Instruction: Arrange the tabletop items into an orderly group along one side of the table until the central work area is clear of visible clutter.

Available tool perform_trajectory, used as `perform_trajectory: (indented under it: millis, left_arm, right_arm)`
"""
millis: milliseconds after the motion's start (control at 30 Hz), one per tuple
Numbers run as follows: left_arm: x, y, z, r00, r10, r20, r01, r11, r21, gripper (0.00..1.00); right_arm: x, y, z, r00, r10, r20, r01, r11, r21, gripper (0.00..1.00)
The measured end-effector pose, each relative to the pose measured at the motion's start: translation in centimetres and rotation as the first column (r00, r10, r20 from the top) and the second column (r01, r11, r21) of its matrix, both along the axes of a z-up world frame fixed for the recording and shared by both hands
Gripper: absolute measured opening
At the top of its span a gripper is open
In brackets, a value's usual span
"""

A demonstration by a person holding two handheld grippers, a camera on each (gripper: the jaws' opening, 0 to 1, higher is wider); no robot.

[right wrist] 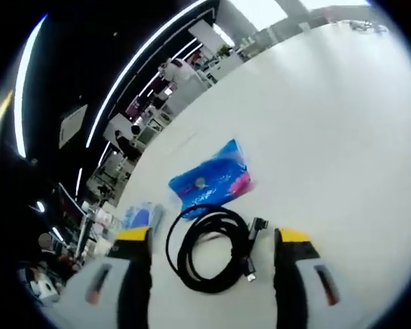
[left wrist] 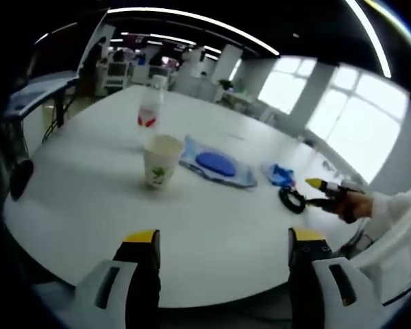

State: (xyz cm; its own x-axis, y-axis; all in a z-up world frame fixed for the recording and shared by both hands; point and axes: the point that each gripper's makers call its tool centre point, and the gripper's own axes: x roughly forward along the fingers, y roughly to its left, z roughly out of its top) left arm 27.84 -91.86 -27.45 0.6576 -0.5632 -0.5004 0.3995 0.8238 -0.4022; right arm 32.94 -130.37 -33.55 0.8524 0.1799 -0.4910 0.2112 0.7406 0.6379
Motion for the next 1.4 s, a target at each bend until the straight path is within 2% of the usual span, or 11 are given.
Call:
perform_trajectory:
  millis: [100,300,500,733,1033,1400]
  left_arm:
    - [0.1,0.2,0.1,1.0,0.008,0.003,-0.008,1.0,-0.003,0.74]
    - [0.1,0.1,0.2,1.0,0.01,0.005,-0.01,1.0,-0.006,0.74]
    - [0.0,-0.1,0.0,1.0,-0.007,-0.001,0.007,1.0,0.0,0.73]
    - [-0.1,-0.3,0.0,1.0,-0.02,-0.004,0.02,1.0,-0.005,0.73]
    - [0.0,-0.3,0.2,1.0,-0.014,0.001,0.014,1.0,-0.022,0.73]
    - [0.0,-0.4,0.4,1.0,-0.015,0.006,0.015,0.999,-0.037,0.72]
  right_arm:
    - [-0.2,-0.1,0.2,1.0,0.0,0.017,0.0,1.0,-0.015,0.78]
    - [-1.0,0.2,0.4,1.0,-0.011,0.027,0.011,1.0,0.001,0.76]
    - [-2.0,1.0,1.5,0.999,-0.03,0.043,0.03,1.0,0.002,0.74]
    - [-2.5,0.9,2.7,0.997,-0.05,0.065,0.049,0.999,0.019,0.73]
    - [-3.2,0.9,2.8,0.996,-0.067,0.067,0.064,0.997,0.044,0.71]
    - [-3.3,3.7,3.6,0.997,-0.011,0.072,0.006,0.997,0.073,0.7]
